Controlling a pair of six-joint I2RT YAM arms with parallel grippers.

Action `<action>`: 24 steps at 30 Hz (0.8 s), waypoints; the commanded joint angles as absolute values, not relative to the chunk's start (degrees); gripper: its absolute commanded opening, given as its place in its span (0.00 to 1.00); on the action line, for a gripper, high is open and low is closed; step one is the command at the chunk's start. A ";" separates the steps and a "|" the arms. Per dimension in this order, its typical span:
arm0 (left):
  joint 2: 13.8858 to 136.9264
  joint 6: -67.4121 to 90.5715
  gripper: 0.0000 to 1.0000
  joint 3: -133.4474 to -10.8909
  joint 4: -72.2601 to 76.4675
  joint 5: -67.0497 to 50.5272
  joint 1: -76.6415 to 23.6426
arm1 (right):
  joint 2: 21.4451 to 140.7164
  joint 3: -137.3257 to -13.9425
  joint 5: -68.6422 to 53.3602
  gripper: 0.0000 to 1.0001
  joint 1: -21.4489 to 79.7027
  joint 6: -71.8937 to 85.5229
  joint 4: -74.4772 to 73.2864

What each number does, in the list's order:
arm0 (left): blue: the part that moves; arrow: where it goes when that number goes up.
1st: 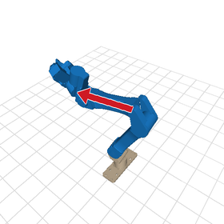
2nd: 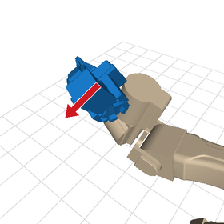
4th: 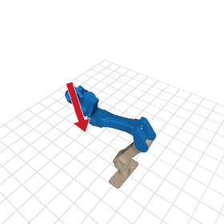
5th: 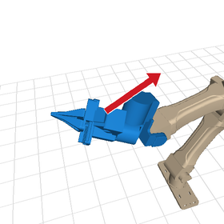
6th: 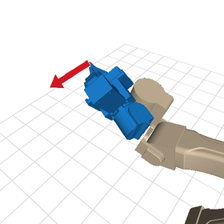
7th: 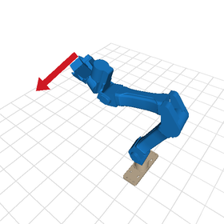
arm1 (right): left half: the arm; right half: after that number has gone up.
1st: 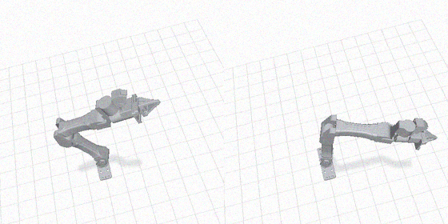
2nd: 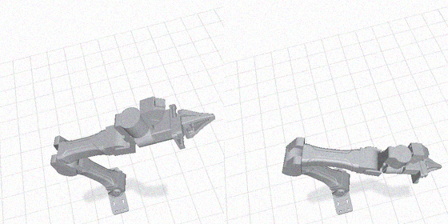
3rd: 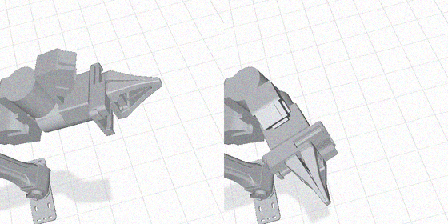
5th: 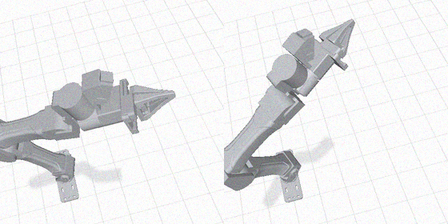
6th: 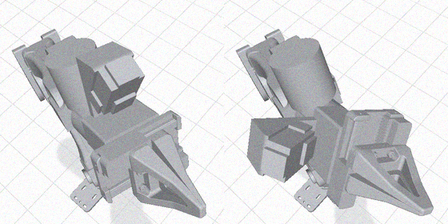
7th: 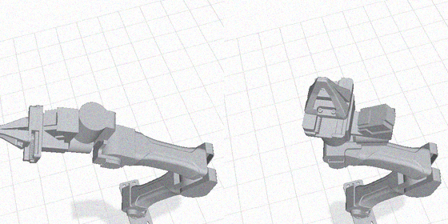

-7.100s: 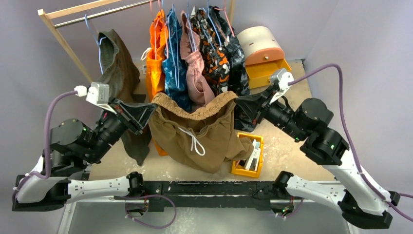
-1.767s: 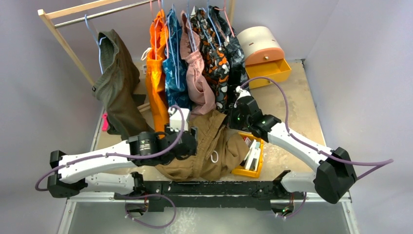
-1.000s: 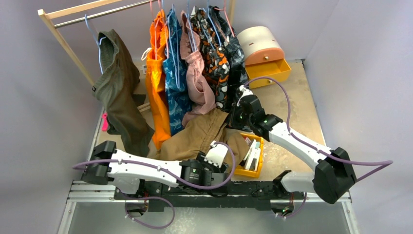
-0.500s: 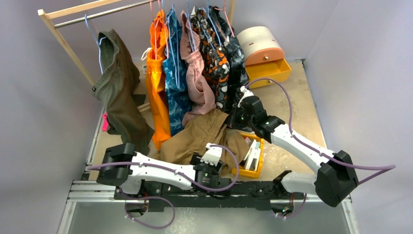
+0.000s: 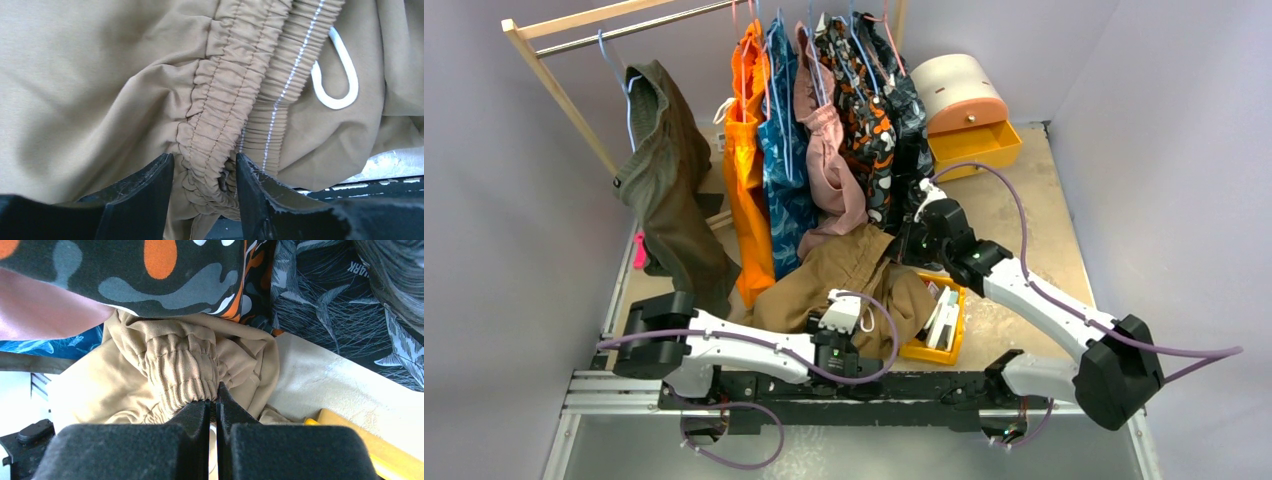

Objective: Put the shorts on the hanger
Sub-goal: Adjust the shorts at the center of the board.

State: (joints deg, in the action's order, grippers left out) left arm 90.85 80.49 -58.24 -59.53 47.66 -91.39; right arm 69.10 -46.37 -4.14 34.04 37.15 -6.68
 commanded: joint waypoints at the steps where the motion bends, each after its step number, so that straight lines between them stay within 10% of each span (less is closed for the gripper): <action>1: 86.02 83.21 0.44 -56.37 -60.69 50.10 -90.35 | 66.68 -46.21 -5.09 0.00 33.76 37.63 -5.93; 13: 80.31 85.05 0.01 -58.09 -66.72 53.03 -90.09 | 63.33 -47.74 -5.28 0.00 33.77 36.89 -9.63; 24: 67.60 82.83 0.00 -71.39 -78.89 63.47 -89.65 | 55.75 -58.68 -6.63 0.00 33.75 31.88 -15.41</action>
State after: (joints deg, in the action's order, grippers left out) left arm 73.78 84.47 -60.34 -72.05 53.58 -89.95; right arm 59.46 -48.25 -5.63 34.06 35.48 -14.09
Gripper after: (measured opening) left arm 0.018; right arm 0.012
